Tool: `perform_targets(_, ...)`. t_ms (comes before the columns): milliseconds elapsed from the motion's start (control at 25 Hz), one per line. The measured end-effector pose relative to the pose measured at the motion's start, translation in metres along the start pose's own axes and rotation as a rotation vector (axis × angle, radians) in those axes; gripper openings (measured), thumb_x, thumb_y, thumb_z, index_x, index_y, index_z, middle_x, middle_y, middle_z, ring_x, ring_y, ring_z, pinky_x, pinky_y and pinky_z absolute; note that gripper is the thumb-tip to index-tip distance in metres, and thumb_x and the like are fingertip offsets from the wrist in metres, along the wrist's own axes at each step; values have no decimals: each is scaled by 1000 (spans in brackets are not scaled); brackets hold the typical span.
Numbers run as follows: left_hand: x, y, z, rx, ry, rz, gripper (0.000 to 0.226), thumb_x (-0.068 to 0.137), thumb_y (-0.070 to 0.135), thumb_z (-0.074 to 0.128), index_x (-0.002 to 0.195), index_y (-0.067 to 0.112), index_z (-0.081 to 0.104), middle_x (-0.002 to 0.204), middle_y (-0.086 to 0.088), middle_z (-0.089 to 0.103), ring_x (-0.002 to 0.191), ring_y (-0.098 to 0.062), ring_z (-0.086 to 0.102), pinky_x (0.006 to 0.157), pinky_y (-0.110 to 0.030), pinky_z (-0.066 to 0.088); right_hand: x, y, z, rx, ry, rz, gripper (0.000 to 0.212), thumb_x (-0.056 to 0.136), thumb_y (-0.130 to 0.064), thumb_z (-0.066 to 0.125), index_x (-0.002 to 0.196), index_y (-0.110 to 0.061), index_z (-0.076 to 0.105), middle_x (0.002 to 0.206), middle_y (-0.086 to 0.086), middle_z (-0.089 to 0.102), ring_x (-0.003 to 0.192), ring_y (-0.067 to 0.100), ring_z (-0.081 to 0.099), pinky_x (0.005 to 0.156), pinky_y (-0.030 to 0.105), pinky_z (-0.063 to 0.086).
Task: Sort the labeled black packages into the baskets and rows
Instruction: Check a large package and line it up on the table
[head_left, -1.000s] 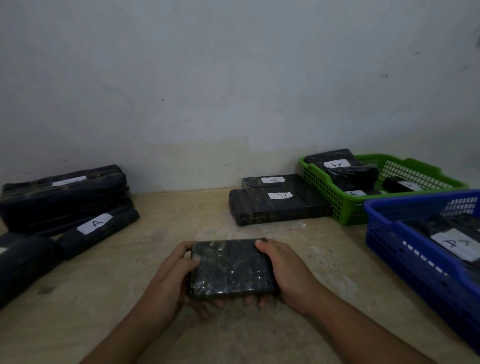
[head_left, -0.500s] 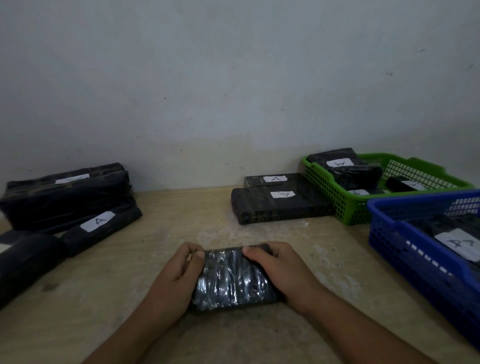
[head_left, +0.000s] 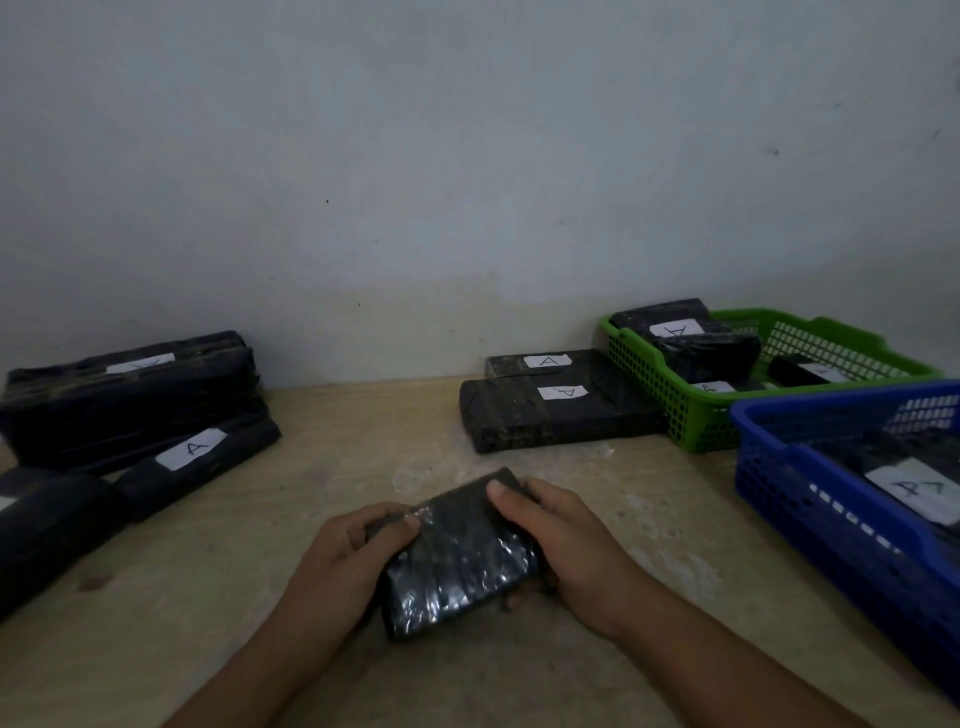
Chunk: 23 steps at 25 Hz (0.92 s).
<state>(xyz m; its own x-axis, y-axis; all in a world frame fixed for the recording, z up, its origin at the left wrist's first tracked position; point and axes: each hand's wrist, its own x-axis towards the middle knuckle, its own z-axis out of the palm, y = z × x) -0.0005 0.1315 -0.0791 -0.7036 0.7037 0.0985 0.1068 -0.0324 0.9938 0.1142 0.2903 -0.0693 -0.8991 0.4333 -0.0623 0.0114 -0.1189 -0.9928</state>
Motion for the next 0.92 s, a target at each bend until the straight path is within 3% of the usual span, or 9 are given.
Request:
perform_targets(120, 5, 1, 0, -286, 125, -51, 21, 92, 8, 50, 90, 0, 70, 87, -15, 73, 73, -20, 69, 65, -30, 57, 1, -4, 0, 149, -88, 95, 53, 81, -43, 63, 114, -1, 62, 90, 15, 72, 69, 24, 69, 45, 28, 54)
perform_targets(280, 7, -3, -4, -358, 90, -67, 17, 89, 7, 52, 100, -4, 59, 87, -16, 70, 74, -20, 69, 65, -36, 60, -1, -1, 7, 17, -108, 91, 30, 93, -33, 58, 103, -4, 61, 85, 16, 70, 63, 24, 68, 42, 24, 49)
perform_targets(400, 3, 0, -2, -315, 46, -80, 22, 80, 9, 55, 98, -3, 61, 89, -19, 70, 77, -28, 67, 73, -40, 54, -3, 2, 9, -43, -80, 42, 22, 100, -20, 51, 105, 1, 58, 74, 12, 68, 53, 19, 63, 40, 24, 45)
perform_targets(560, 0, 0, 1, -172, 35, -105, 23, 93, 9, 49, 96, 3, 71, 94, -20, 74, 91, -39, 69, 89, -47, 49, -6, 1, 10, -190, -96, 6, 19, 99, -16, 50, 91, -4, 62, 65, 6, 65, 45, 14, 57, 39, 25, 40)
perform_targets(760, -2, 2, 2, -99, -23, -83, 26, 95, 9, 46, 96, -3, 70, 94, -24, 72, 92, -42, 68, 82, -42, 50, -9, -3, 12, -197, -48, 6, 23, 97, -16, 50, 76, -12, 57, 56, 4, 62, 42, 17, 52, 37, 24, 34)
perform_targets(920, -4, 4, 0, -90, -44, -87, 26, 92, 9, 50, 89, -3, 72, 91, -24, 73, 84, -35, 69, 71, -31, 53, -7, -4, 11, -90, -9, 2, 35, 101, -32, 44, 79, -10, 62, 59, 11, 63, 43, 22, 53, 37, 23, 33)
